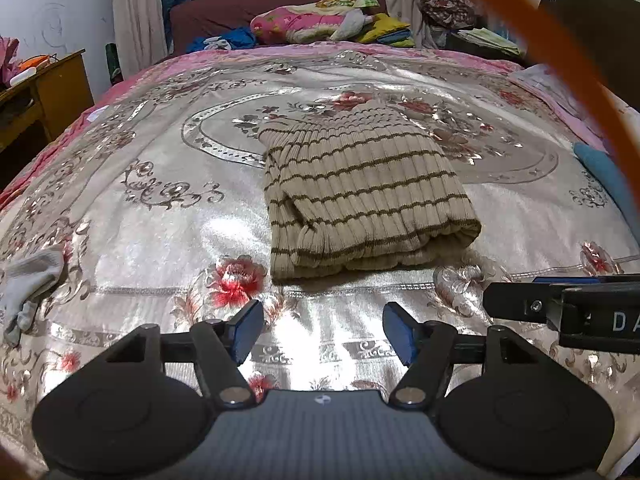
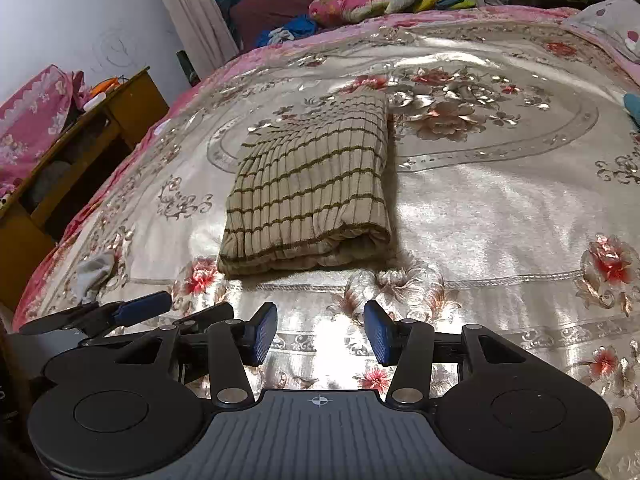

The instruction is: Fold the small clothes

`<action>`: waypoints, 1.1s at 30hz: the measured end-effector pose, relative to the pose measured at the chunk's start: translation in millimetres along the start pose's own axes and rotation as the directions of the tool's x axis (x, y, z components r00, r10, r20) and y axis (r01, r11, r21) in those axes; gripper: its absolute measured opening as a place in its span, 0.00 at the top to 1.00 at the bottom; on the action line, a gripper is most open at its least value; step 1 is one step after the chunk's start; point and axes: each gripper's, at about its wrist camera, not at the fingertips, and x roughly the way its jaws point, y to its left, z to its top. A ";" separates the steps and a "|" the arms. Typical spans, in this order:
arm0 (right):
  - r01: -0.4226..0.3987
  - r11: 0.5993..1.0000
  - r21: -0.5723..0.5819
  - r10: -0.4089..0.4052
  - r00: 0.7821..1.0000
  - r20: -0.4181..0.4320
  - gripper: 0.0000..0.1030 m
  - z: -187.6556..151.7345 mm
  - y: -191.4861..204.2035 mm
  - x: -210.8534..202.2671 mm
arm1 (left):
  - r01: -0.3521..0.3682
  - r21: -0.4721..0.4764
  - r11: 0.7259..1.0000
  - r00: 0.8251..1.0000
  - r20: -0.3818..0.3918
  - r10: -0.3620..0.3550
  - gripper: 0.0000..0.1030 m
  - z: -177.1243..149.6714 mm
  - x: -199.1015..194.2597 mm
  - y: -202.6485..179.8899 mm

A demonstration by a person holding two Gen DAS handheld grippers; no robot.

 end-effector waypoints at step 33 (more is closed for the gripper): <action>0.084 0.996 0.006 -0.084 0.996 0.015 0.52 -37.0 -11.5 -13.3 | -0.076 -0.005 0.997 0.996 0.046 0.076 0.00 -19.3 -33.2 -16.2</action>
